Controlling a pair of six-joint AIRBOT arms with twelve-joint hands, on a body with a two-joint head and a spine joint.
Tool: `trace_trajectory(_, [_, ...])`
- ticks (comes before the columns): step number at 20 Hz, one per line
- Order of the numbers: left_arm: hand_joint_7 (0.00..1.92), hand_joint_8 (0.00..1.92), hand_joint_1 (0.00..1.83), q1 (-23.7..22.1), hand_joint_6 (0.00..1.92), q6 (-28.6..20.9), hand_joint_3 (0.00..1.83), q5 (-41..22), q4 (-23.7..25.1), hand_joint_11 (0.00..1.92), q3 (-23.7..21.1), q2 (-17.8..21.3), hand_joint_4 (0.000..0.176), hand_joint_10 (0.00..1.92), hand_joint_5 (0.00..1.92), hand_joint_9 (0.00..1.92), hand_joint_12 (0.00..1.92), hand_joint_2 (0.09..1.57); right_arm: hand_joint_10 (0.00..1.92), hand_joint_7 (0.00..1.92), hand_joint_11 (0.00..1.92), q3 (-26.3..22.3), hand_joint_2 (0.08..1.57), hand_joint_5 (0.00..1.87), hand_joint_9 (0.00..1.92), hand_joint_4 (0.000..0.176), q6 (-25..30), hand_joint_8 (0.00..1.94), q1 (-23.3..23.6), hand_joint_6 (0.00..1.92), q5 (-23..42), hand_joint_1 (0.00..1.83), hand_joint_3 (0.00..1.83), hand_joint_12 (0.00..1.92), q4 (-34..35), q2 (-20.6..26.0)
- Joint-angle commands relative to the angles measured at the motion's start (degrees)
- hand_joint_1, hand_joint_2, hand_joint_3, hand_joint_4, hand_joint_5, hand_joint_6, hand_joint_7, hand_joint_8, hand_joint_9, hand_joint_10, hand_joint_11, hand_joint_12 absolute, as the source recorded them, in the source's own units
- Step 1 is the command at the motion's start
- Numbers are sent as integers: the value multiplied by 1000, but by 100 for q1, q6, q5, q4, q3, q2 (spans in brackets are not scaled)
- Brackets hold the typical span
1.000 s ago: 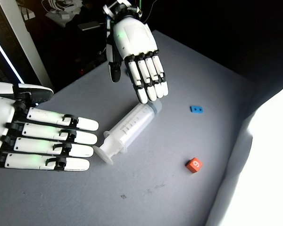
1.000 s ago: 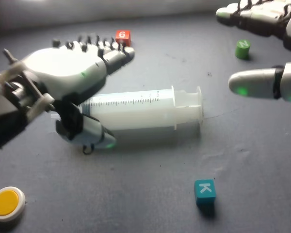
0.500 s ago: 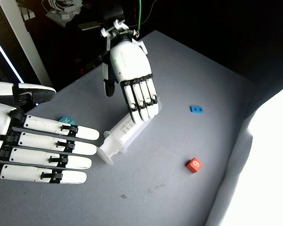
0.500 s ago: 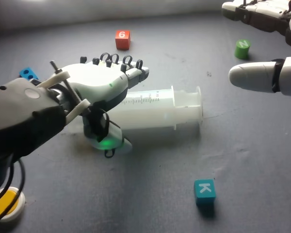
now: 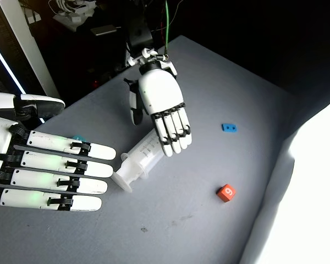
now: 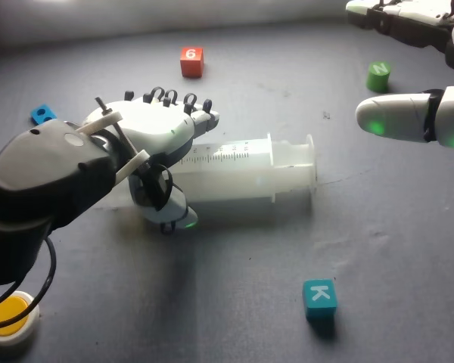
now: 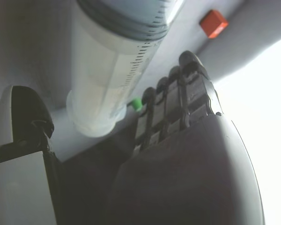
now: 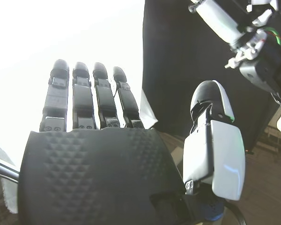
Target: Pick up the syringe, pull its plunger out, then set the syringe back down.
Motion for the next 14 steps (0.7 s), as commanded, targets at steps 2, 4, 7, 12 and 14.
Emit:
trace_trajectory(2, [83,1,1018,-17,1,-30,3,-165,258,0,128,-108,0,4,111,82,376,979,7,94,10,-26,1087,100,67,0,20,7,27,7,712,154,0,129,-31,16])
trace_trajectory(4, [88,3,1039,26,4,-187,5,-165,372,0,305,-238,0,5,123,91,415,988,2,83,3,-33,1087,97,61,0,20,1,28,2,722,167,0,134,-31,16])
trace_trajectory(7, [122,10,1053,68,10,-250,5,-166,373,0,500,-391,0,9,148,114,410,1007,3,117,1,-36,1085,124,89,0,20,3,28,2,735,175,0,194,-32,16])
trace_trajectory(12, [486,11,1196,216,10,-394,1,-169,373,56,690,-619,0,26,387,500,958,1049,1,126,0,-37,1084,129,100,0,13,0,28,0,741,168,0,243,-32,17])
trace_trajectory(14, [692,15,1190,285,12,-432,1,-206,373,272,691,-662,0,34,553,701,874,1041,1,115,0,-37,1087,126,92,0,4,0,8,0,738,157,1,219,-32,17])
